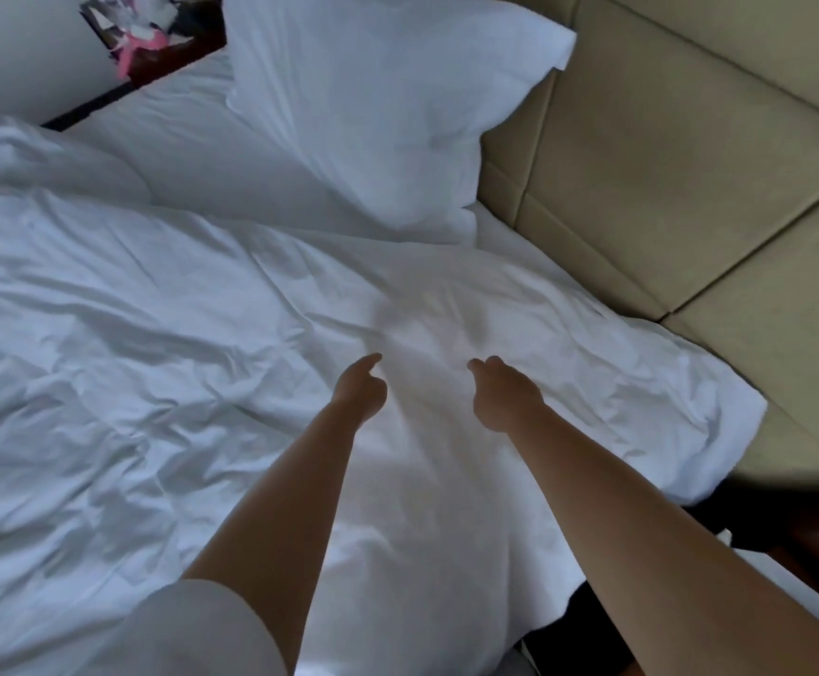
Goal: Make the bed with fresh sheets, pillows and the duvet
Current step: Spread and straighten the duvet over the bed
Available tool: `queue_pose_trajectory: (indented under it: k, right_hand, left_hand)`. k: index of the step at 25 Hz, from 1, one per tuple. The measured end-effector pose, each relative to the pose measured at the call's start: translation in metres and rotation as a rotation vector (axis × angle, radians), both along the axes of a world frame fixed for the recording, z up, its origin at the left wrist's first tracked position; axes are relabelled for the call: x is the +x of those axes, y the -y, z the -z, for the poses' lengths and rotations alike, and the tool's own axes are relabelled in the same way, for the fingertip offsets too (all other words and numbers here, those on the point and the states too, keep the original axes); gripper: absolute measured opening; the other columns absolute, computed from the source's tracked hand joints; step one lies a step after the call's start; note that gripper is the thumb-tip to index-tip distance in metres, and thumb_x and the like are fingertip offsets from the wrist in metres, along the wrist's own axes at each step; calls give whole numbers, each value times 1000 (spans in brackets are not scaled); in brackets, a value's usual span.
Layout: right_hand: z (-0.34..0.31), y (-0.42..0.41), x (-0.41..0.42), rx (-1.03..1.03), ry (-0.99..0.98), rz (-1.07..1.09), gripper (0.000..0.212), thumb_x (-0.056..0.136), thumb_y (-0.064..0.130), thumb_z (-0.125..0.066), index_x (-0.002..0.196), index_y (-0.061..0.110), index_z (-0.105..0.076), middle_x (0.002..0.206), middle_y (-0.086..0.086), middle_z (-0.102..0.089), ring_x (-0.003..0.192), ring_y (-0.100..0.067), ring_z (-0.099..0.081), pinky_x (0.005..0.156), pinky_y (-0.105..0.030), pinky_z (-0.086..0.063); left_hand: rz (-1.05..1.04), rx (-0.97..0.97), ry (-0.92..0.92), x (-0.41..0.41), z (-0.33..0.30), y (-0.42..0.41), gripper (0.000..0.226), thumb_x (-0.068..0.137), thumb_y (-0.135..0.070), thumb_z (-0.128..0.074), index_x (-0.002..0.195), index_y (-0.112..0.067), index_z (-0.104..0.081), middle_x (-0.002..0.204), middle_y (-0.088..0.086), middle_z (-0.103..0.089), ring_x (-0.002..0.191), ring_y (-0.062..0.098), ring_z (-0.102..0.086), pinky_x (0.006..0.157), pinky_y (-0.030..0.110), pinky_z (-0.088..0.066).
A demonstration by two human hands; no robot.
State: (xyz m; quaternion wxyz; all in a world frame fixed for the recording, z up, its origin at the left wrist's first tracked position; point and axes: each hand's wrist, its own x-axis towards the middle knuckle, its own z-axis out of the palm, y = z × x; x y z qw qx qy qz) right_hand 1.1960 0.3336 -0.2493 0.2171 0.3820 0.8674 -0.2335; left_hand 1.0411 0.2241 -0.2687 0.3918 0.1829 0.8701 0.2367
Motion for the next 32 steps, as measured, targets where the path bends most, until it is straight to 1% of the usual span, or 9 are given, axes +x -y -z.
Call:
queue_pose_trajectory:
  k: [8, 14, 18, 20, 22, 26, 28, 30, 32]
  right_hand:
    - [21, -18, -91, 69, -67, -103, 52, 95, 10, -43, 144, 14, -27, 139, -10, -36, 126, -27, -41, 95, -37, -40]
    - [34, -62, -165, 172, -193, -152, 54, 91, 14, -51, 141, 12, -31, 146, -12, -28, 130, -29, -33, 100, -37, -35]
    - [41, -85, -211, 58, -122, -215, 91, 83, 33, -67, 151, 16, -10, 157, -12, -7, 141, -29, -18, 111, -39, -23]
    - [47, -98, -222, -56, -57, -237, 104, 78, 38, -72, 152, 22, -1, 156, -11, -15, 137, -29, -28, 107, -38, -30]
    - [55, -109, -232, -140, -36, -287, 102, 79, 32, -72, 153, 26, -2, 143, -10, -39, 125, -29, -44, 95, -35, -40]
    - [73, -108, -242, -229, -101, -310, 67, 77, 27, -73, 134, 16, -39, 124, -7, -52, 116, -28, -51, 85, -31, -40]
    - [80, -108, -244, -152, -136, -339, 77, 70, 43, -76, 133, 16, -39, 130, -8, -45, 123, -27, -43, 94, -34, -36]
    - [88, -116, -251, -78, -58, -373, 108, 66, 58, -74, 149, 20, -15, 153, -13, -18, 141, -32, -16, 112, -42, -18]
    - [90, -126, -259, -96, 30, -361, 128, 63, 67, -72, 152, 24, 10, 158, -15, 9, 146, -33, 6, 117, -47, 0]
  left_hand:
    - [89, 10, 3, -51, 18, -9, 60, 90, -1, -43, 146, -21, -36, 150, 4, -37, 135, 19, -39, 113, 31, -30]
    - [141, 27, -329, -103, 4, -51, 56, 89, -1, -47, 142, -20, -42, 154, -2, -25, 131, 16, -41, 104, 28, -37]
    - [73, -47, -424, -154, -12, -87, 60, 85, 3, -45, 141, -18, -44, 155, 1, -23, 138, 19, -31, 111, 33, -32]
    - [82, -77, -397, -171, -14, -98, 61, 84, 3, -43, 142, -18, -42, 154, 0, -29, 139, 18, -29, 113, 29, -25]
    - [149, -136, -330, -183, -10, -104, 61, 86, 3, -41, 144, -18, -39, 153, -1, -32, 141, 15, -25, 115, 24, -18]
    - [225, -248, -258, -192, 0, -108, 62, 89, 3, -37, 147, -18, -34, 156, 0, -25, 144, 12, -19, 115, 23, -13]
    - [235, -260, -273, -196, 3, -110, 63, 89, 4, -38, 147, -18, -32, 158, 0, -22, 145, 12, -17, 116, 24, -13]
    - [303, -285, -265, -201, 6, -111, 66, 88, 2, -40, 149, -20, -28, 158, -1, -18, 145, 12, -16, 116, 25, -16]
    - [420, -363, -254, -203, 10, -109, 70, 88, 0, -43, 151, -22, -23, 158, -1, -19, 144, 15, -20, 115, 27, -20]
